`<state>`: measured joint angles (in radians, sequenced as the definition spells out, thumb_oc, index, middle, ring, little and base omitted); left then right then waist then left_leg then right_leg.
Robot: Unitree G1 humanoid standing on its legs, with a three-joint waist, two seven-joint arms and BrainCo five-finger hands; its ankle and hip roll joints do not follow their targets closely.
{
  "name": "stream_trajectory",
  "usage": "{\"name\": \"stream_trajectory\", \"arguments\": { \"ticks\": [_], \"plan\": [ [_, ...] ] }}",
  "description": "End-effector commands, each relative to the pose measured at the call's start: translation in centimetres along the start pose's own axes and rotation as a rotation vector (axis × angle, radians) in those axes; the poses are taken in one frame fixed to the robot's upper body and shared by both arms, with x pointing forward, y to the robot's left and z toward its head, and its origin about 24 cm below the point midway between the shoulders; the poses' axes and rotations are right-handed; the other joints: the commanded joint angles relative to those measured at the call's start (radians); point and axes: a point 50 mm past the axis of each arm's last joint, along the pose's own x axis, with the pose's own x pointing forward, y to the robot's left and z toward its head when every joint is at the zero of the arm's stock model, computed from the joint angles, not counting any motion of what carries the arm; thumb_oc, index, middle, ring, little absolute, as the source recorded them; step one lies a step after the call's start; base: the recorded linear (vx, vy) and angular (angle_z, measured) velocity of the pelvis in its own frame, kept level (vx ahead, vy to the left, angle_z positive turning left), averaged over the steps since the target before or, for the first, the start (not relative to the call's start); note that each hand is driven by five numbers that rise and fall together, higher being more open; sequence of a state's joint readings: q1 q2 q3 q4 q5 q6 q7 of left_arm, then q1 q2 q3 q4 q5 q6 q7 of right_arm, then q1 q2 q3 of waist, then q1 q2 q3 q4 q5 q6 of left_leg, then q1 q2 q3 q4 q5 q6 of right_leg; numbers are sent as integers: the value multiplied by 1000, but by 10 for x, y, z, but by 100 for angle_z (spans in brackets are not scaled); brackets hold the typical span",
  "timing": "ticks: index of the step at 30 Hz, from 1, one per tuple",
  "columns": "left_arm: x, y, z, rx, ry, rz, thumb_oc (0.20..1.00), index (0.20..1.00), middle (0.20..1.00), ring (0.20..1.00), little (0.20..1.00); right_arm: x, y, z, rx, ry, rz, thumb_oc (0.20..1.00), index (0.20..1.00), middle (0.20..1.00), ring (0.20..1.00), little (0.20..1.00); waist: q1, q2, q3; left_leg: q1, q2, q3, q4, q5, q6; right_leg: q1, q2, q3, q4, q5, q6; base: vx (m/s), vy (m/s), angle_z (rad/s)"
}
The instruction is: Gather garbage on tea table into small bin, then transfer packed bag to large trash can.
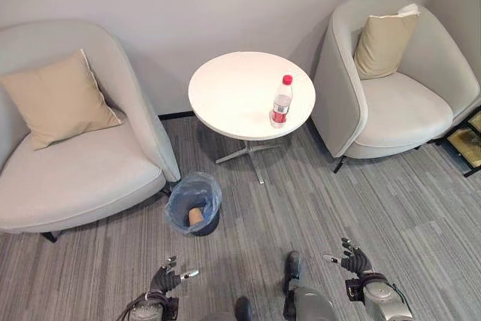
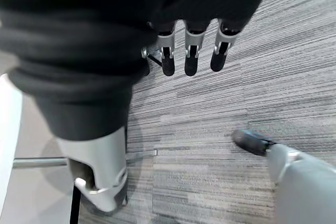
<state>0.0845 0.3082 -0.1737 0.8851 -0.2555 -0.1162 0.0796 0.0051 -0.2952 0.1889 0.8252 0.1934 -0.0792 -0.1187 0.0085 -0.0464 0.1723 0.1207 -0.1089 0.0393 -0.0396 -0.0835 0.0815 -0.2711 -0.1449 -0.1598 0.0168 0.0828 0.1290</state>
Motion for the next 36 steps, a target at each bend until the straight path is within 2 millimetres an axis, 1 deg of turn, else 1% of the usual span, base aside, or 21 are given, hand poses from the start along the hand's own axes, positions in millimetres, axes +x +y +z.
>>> {"name": "stream_trajectory", "arguments": {
  "ticks": [1, 2, 3, 4, 7, 9, 10, 11, 12, 14, 16, 17, 20, 21, 26, 27, 28, 29, 32, 34, 36],
  "plan": [
    [5, 3, 28, 23, -116, 9, 1000, 1000, 1000, 1000, 1000, 4, -19, 21, -75, -87, -26, 1000, 1000, 1000, 1000, 1000, -7, 11, 24, -23, 58, -38, 102, -93, -79, 104, 44, 22, 32, -40, 13, 295, -164, 58],
    [6, 1, 27, 21, -109, 11, 1000, 1000, 1000, 1000, 1000, 4, -20, 20, -75, -83, -29, 1000, 1000, 1000, 1000, 1000, -11, 12, 17, -19, 66, -49, 112, -98, -87, 103, 51, 29, 40, -39, 3, 354, -249, 64],
    [5, -3, 26, 18, -107, -8, 1000, 1000, 1000, 1000, 1000, 3, -23, 19, -66, -86, -35, 1000, 1000, 1000, 1000, 1000, -17, 18, 4, -17, 92, -60, 129, -98, -109, 120, 61, 21, 44, -57, -13, 285, -212, 69],
    [5, -3, 26, 18, -107, -8, 1000, 1000, 1000, 1000, 1000, 3, -23, 19, -66, -86, -35, 1000, 1000, 1000, 1000, 1000, -18, 19, 3, -17, 93, -62, 130, -98, -110, 121, 61, 19, 44, -57, -14, 264, -220, 58],
    [7, -9, 31, 15, -120, -29, 1000, 1000, 1000, 1000, 1000, 3, -26, 22, -49, -103, -47, 1000, 1000, 1000, 1000, 1000, -23, 24, 10, -73, 130, -61, 254, -21, -158, 156, 76, 4, 31, -81, -44, 151, -174, 29],
    [7, -10, 37, 11, -137, -40, 1000, 1000, 1000, 1000, 1000, 3, -28, 23, -43, -105, -54, 1000, 1000, 1000, 1000, 1000, -19, 16, 23, -131, 156, -48, 364, 30, -168, 189, 86, -1, 13, -97, -67, 151, -190, 14],
    [7, -11, 37, 9, -138, -44, 1000, 1000, 1000, 1000, 1000, 3, -30, 22, -43, -102, -59, 1000, 1000, 1000, 1000, 1000, -19, 13, 27, -145, 162, -44, 397, 37, -165, 201, 91, -2, 5, -105, -73, 243, -218, 18],
    [8, -13, 37, 17, -128, -51, 1000, 1000, 1000, 1000, 1000, 3, -33, 19, -48, -84, -69, 1000, 1000, 1000, 1000, 1000, -13, 7, 32, -185, 161, -23, 407, 24, -148, 246, 98, -3, -23, -130, -80, 310, -165, 29],
    [9, -15, 34, 33, -117, -58, 1000, 1000, 1000, 1000, 1000, 3, -35, 17, -50, -74, -74, 1000, 1000, 1000, 1000, 1000, -9, -6, 29, -225, 135, -2, 355, -25, -132, 268, 87, -15, -42, -140, -74, 279, -122, 30],
    [9, -15, 35, 39, -117, -61, 1000, 1000, 1000, 1000, 1000, 3, -36, 18, -49, -77, -73, 1000, 1000, 1000, 1000, 1000, -8, -8, 29, -231, 126, 3, 329, -35, -130, 277, 85, -17, -46, -144, -70, 136, -1, 32],
    [9, -14, 36, 49, -119, -61, 1000, 1000, 1000, 1000, 1000, 3, -35, 18, -48, -78, -74, 1000, 1000, 1000, 1000, 1000, -2, -7, 28, -278, 107, 24, 264, 3, -135, 300, 90, -24, -60, -153, -67, 181, 35, 17],
    [9, -12, 35, 50, -119, -56, 1000, 1000, 1000, 1000, 1000, 3, -32, 19, -55, -83, -66, 1000, 1000, 1000, 1000, 1000, 10, 2, 26, -312, 103, 37, 198, 62, -141, 324, 107, -19, -70, -163, -65, 167, 43, 22],
    [8, -10, 34, 48, -118, -47, 1000, 1000, 1000, 1000, 1000, 3, -30, 22, -66, -94, -60, 1000, 1000, 1000, 1000, 1000, 26, 8, 30, -335, 99, 41, 173, 96, -148, 350, 118, -2, -65, -179, -64, 197, 103, 14],
    [6, -8, 25, 44, -92, -38, 1000, 1000, 1000, 1000, 1000, 3, -26, 22, -78, -101, -49, 1000, 1000, 1000, 1000, 1000, 30, 12, 15, -297, 95, 36, 135, 85, -130, 364, 118, 3, -53, -194, -54, 209, 147, -29],
    [5, -5, 16, 53, -59, -35, 1000, 1000, 1000, 1000, 1000, 2, -20, 20, -93, -96, -32, 1000, 1000, 1000, 1000, 1000, 33, 6, -3, -257, 81, 34, 130, 61, -103, 362, 87, 27, 33, -211, -37, 184, 150, -26],
    [5, -2, 18, 55, -65, -28, 1000, 1000, 1000, 1000, 1000, 2, -17, 19, -94, -91, -20, 1000, 1000, 1000, 1000, 1000, 35, 5, -6, -241, 79, 42, 135, 41, -87, 344, 75, 31, 87, -218, -22, 131, 143, -18],
    [5, -2, 18, 55, -65, -28, 1000, 1000, 1000, 1000, 1000, 2, -17, 19, -94, -91, -20, 1000, 1000, 1000, 1000, 1000, 36, 5, -6, -241, 79, 43, 135, 40, -87, 343, 75, 32, 88, -219, -22, 134, 162, -20],
    [6, 1, 22, 58, -80, -22, 1000, 1000, 1000, 1000, 1000, 3, -15, 19, -109, -84, -11, 1000, 1000, 1000, 1000, 1000, 38, 7, -4, -224, 77, 47, 143, 20, -71, 307, 61, 34, 162, -208, -5, 55, 74, -4],
    [7, 4, 30, 61, -106, -13, 1000, 1000, 1000, 1000, 1000, 4, -14, 21, -115, -90, -9, 1000, 1000, 1000, 1000, 1000, 33, 13, 0, -213, 76, 39, 148, 7, -55, 246, 62, 63, 251, -189, 11, 64, 64, 0],
    [7, 5, 32, 59, -113, -9, 1000, 1000, 1000, 1000, 1000, 4, -14, 22, -117, -96, -12, 1000, 1000, 1000, 1000, 1000, 29, 16, -1, -203, 74, 31, 144, 3, -52, 231, 64, 78, 260, -183, 12, 87, 5, 5],
    [8, 5, 33, 57, -116, -3, 1000, 1000, 1000, 1000, 1000, 4, -20, 38, -172, -162, -29, 1000, 1000, 1000, 1000, 1000, 11, 21, 3, -157, 75, 12, 115, -5, -56, 188, 69, 110, 158, -150, 0, 150, -90, 1]
  ]
}}
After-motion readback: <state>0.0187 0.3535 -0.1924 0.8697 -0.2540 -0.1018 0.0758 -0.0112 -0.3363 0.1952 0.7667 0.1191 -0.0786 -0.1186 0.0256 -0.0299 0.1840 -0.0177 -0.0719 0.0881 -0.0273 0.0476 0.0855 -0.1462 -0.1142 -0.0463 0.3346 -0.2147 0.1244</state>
